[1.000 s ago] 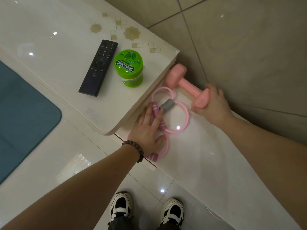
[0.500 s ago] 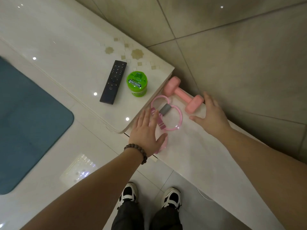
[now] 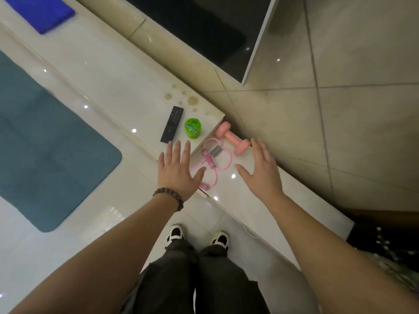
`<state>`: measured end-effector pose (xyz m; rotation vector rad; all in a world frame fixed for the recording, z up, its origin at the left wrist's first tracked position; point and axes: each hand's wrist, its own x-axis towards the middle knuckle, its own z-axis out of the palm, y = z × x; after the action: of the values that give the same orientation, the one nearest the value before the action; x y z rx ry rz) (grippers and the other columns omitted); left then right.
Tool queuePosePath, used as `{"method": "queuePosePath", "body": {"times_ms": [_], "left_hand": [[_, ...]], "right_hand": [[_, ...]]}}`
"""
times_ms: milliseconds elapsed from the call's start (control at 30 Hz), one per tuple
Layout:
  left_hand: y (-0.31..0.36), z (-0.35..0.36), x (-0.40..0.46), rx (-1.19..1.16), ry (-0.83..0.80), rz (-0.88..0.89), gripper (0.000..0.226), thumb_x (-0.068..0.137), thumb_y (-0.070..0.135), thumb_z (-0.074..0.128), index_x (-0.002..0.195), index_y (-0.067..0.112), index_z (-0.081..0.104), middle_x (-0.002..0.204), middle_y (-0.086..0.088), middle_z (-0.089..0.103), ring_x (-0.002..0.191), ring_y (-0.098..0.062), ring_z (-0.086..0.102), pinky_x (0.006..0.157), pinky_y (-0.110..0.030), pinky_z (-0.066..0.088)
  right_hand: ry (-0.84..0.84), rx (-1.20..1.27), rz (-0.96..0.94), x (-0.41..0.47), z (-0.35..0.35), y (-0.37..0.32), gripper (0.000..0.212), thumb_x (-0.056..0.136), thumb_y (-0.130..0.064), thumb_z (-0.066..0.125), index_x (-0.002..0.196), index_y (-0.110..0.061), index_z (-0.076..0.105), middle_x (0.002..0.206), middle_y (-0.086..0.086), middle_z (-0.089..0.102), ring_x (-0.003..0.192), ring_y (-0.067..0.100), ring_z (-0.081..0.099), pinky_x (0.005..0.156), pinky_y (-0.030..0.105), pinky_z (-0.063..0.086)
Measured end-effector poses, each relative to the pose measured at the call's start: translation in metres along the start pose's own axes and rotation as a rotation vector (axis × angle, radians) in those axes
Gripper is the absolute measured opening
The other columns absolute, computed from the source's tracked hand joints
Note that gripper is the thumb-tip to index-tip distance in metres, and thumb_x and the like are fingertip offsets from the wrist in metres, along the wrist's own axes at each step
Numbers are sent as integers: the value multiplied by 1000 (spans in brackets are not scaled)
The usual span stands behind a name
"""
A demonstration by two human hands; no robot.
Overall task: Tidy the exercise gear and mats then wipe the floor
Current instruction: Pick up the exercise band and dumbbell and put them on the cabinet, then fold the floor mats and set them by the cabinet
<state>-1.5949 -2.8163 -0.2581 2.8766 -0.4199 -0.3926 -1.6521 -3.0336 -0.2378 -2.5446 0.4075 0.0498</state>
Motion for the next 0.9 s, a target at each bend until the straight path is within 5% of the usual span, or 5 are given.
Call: {"method": "queuePosePath", "body": {"times_ms": [400, 900], "left_hand": [[9, -76, -94, -55, 2, -231, 80, 88, 68, 20, 154, 25, 2, 162, -5, 5, 149, -24, -5, 120, -45, 1], [-113, -107, -243, -102, 179, -860, 73, 94, 61, 26, 154, 23, 7, 162, -3, 4, 149, -24, -6, 120, -46, 1]], "right_hand": [[14, -21, -153, -53, -60, -77, 64, 89, -34, 60, 145, -16, 34, 153, 8, 31, 140, 28, 27, 111, 43, 32], [-465, -111, -500, -102, 37, -232, 60, 97, -43, 43, 149, -18, 25, 159, 3, 12, 145, 23, 11, 117, 39, 21]]}}
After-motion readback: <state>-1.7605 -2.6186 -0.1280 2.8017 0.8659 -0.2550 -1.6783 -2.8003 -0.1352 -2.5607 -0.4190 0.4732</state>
